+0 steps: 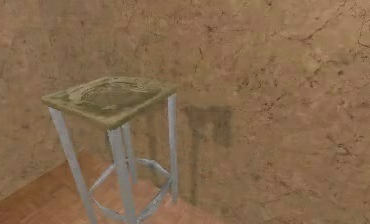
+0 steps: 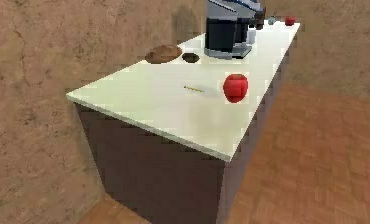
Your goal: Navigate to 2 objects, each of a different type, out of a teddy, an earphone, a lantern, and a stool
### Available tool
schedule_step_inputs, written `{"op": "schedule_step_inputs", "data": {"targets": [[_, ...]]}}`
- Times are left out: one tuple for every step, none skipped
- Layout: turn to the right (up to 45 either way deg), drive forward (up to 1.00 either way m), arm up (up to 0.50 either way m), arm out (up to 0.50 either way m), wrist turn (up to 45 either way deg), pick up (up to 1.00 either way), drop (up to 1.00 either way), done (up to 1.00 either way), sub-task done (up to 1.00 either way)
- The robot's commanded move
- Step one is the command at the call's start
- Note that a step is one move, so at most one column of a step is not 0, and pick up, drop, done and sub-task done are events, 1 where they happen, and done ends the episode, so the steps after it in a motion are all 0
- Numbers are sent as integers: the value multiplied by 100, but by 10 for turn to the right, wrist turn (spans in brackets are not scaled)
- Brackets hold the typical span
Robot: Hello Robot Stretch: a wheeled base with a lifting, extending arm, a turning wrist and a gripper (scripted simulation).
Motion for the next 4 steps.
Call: {"op": "schedule_step_inputs", "data": {"targets": [[330, 0, 0, 0, 0, 0, 0, 0, 0], [0, 5, 0, 0, 0, 0, 0, 0, 0], [-450, 0, 0, 0, 0, 0, 0, 0, 0], [-90, 0, 0, 0, 0, 0, 0, 0, 0]]}}
